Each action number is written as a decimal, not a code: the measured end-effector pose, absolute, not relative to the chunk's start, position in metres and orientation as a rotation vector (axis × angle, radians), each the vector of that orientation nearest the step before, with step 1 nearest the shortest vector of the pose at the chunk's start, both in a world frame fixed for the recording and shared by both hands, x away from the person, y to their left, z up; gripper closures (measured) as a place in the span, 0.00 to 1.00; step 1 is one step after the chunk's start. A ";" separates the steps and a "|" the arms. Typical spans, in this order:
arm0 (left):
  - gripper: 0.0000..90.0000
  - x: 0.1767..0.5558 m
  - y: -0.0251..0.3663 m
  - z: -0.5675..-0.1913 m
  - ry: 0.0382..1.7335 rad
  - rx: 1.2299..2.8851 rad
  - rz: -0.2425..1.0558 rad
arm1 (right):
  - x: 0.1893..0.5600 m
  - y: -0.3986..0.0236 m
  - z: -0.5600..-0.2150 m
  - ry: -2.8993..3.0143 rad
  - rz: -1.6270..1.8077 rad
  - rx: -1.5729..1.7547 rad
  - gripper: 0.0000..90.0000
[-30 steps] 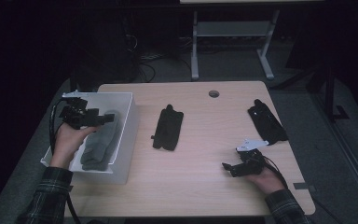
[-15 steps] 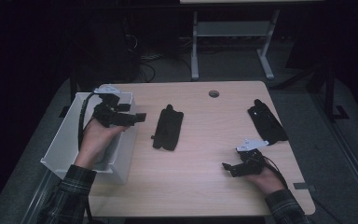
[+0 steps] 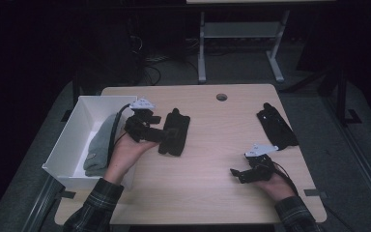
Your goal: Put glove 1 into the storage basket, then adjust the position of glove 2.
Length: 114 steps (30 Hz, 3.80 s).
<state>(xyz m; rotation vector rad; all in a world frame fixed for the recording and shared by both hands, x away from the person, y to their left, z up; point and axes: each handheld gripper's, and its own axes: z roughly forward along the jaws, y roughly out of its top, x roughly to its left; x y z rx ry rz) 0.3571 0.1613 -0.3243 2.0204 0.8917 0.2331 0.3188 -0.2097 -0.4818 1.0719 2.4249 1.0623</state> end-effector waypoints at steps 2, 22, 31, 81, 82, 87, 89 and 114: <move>0.18 0.355 0.155 -0.333 0.869 2.029 0.238 | 0.319 -0.210 -0.482 2.425 1.062 1.072 0.15; 0.17 0.329 0.132 -0.431 0.772 2.228 0.223 | 0.319 -0.208 -0.482 2.429 1.059 1.077 0.13; 0.17 0.315 0.137 -0.459 0.726 2.334 0.259 | 0.318 -0.208 -0.477 2.414 1.003 1.048 0.23; 0.14 0.314 0.153 -0.477 0.754 2.241 0.322 | 0.381 -0.317 -0.465 2.223 0.854 1.373 1.00; 0.14 0.314 0.153 -0.477 0.754 2.241 0.322 | 0.380 -0.315 -0.465 2.236 0.859 1.359 1.00; 0.14 0.314 0.153 -0.477 0.759 2.234 0.326 | 0.367 -0.300 -0.462 2.350 0.914 1.297 1.00; 0.14 0.314 0.153 -0.477 0.759 2.234 0.326 | 0.361 -0.293 -0.461 2.387 0.914 1.268 1.00; 0.14 0.316 0.150 -0.477 0.773 2.230 0.330 | 0.372 -0.303 -0.448 2.294 0.901 1.314 1.00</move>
